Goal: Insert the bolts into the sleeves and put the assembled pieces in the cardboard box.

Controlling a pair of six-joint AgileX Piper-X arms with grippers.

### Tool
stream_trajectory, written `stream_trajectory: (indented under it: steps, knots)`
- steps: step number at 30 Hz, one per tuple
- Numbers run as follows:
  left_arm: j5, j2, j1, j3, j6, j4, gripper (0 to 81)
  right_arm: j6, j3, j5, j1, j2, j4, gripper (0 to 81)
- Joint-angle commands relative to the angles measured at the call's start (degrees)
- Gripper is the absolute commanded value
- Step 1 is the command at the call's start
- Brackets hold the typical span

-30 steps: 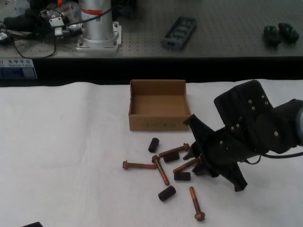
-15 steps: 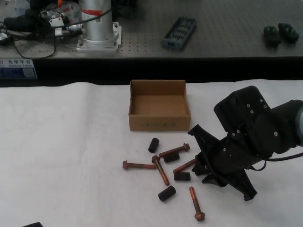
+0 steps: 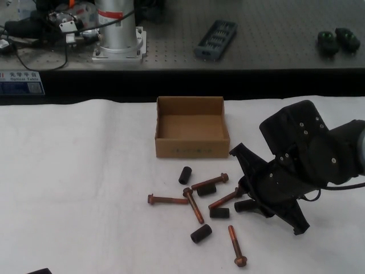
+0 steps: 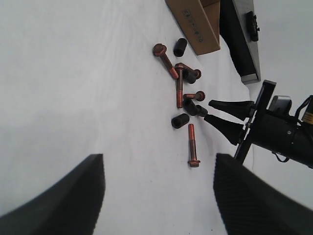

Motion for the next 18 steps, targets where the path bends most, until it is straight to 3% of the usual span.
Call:
stream_trajectory:
  steps: [1, 18]
  knots:
    - [0.0, 0.0, 0.1, -0.6, -0.3, -0.4, 47.3, 0.1, -0.5, 0.2, -0.3, 0.4, -0.5, 25.8]
    - [-0.4, 0.0, 0.1, -0.6, -0.3, -0.4, 47.3, 1.3, -0.5, 1.1, -0.5, 3.4, -3.1, 25.8]
